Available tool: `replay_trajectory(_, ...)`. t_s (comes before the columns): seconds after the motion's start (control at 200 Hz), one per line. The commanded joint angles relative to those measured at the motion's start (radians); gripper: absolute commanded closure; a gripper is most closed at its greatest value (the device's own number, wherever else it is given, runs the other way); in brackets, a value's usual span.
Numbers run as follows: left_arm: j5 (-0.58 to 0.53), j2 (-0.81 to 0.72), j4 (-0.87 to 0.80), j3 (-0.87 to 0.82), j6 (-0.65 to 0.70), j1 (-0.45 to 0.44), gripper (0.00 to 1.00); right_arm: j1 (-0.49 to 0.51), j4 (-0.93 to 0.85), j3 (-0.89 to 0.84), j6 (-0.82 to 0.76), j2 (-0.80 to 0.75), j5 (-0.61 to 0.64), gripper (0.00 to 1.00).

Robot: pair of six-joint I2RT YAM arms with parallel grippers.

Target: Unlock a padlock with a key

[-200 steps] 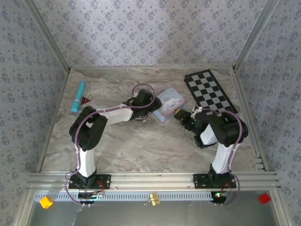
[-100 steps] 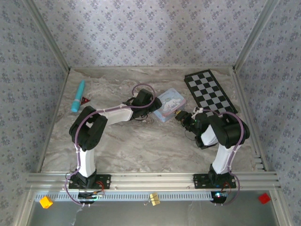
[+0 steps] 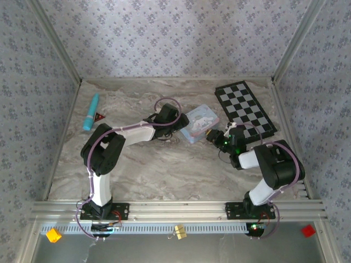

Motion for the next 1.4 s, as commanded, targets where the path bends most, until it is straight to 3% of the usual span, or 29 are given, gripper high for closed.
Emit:
replay_trajectory(0.0,-0.066,0.022,-0.153,-0.03,-0.009,0.012,0.16,-0.046,0.073,0.011,0.038,0.025,-0.052,0.85)
replay_trajectory(0.225,-0.066,0.018,-0.152,-0.033,-0.01,0.012,0.16,-0.069,0.379,-0.015,0.2,0.208,-0.121,0.82)
replay_trajectory(0.375,-0.066,0.019,-0.154,-0.033,-0.01,0.014,0.16,-0.069,0.399,-0.044,0.195,0.215,-0.1,0.79)
replay_trajectory(0.645,-0.073,0.025,-0.165,-0.022,-0.004,0.017,0.16,-0.07,0.349,-0.062,0.163,0.154,-0.096,0.84)
replay_trajectory(0.86,-0.046,0.015,-0.151,-0.008,0.057,0.028,0.16,-0.051,0.059,-0.086,0.026,-0.035,-0.115,0.84)
replay_trajectory(0.974,0.058,0.003,-0.187,0.054,0.151,0.036,0.15,-0.002,-0.217,-0.068,-0.093,-0.187,-0.086,0.84)
replay_trajectory(1.074,0.078,-0.047,-0.238,0.074,0.226,0.036,0.13,0.072,-0.49,-0.008,-0.216,-0.306,-0.036,0.84)
replay_trajectory(1.239,0.038,-0.219,-0.234,-0.056,0.316,0.063,0.1,0.194,-0.739,0.061,-0.331,-0.42,0.017,0.84)
replay_trajectory(1.394,-0.014,-0.41,-0.164,-0.275,0.39,0.098,0.09,0.308,-0.829,0.092,-0.381,-0.437,0.054,0.83)
